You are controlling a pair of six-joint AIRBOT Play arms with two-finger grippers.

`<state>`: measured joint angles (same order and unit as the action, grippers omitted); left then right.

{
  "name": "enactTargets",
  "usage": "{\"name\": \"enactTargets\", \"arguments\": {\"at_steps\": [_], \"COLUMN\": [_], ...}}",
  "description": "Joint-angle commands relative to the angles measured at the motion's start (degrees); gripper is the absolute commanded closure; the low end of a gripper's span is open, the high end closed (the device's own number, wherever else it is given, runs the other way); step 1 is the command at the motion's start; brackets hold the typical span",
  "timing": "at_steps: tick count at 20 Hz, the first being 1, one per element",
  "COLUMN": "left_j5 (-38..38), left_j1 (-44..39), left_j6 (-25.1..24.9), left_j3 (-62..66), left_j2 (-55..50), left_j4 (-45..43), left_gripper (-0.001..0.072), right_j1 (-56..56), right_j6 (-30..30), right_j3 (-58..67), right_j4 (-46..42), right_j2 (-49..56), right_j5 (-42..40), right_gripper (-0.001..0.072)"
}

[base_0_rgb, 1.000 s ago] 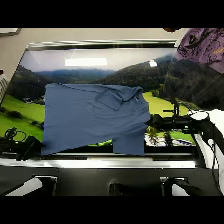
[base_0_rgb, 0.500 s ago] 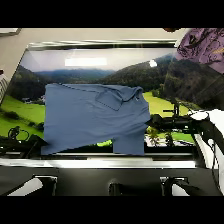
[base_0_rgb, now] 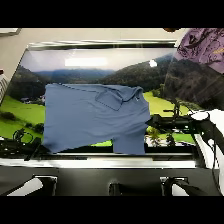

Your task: Fold the clothes and pants, and hang the long-sleeved shirts on hangers.

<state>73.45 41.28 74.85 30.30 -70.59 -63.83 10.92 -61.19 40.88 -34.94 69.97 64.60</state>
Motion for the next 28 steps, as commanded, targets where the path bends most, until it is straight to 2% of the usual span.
{"name": "enactTargets", "arguments": {"at_steps": [1,4,5,7,9,12,16,18,23,25,28], "left_j5": [0.37,-0.81,-2.01,-5.09,-8.00,-8.72,-3.28,-2.64,1.88,5.27,6.51], "left_j1": [-1.09,-7.45,-10.32,-16.11,-20.57,-25.33,-27.32,-27.32,-27.32,-27.32,-27.36], "left_j6": [0.04,0.66,2.60,6.12,10.47,16.70,23.74,25.35,27.74,28.28,28.11], "left_j3": [1.84,10.12,14.69,27.39,42.21,65.81,91.12,91.86,82.01,80.61,79.52], "left_j2": [0.20,0.39,0.39,0.39,0.37,0.46,2.62,8.26,24.11,26.34,25.31], "left_j4": [3.63,7.45,7.54,7.15,3.91,-5.55,-15.85,-19.02,-22.84,-23.89,-23.85], "left_gripper": [0.0696,0.0697,0.0697,0.0698,0.0698,0.0698,0.0698,0.0698,0.0697,0.0697,0.0697], "right_j1": [-0.17,-3.26,-5.20,-9.05,-11.34,-11.89,-11.87,-11.89,-11.87,-11.87,-11.89], "right_j6": [0.31,0.94,0.17,-4.04,-9.64,-13.64,-15.91,-17.70,-25.99,-27.78,-28.46], "right_j3": [0.22,5.57,9.01,18.99,30.77,49.33,67.58,70.47,70.58,70.58,70.58], "right_j4": [0.46,-0.55,-1.99,-8.96,-18.47,-26.49,-32.59,-34.82,-42.25,-42.47,-42.45], "right_j2": [-1.42,-1.51,-1.51,-1.51,-1.53,-1.86,-7.52,-13.25,-26.47,-28.28,-26.34], "right_j5": [-0.22,-2.86,-5.33,-10.82,-12.87,-9.05,-2.10,-0.09,4.70,6.01,8.41], "right_gripper": [0.0690,0.0691,0.0691,0.0691,0.0691,0.0691,0.0690,0.0690,0.0690,0.0690,0.0690]}}
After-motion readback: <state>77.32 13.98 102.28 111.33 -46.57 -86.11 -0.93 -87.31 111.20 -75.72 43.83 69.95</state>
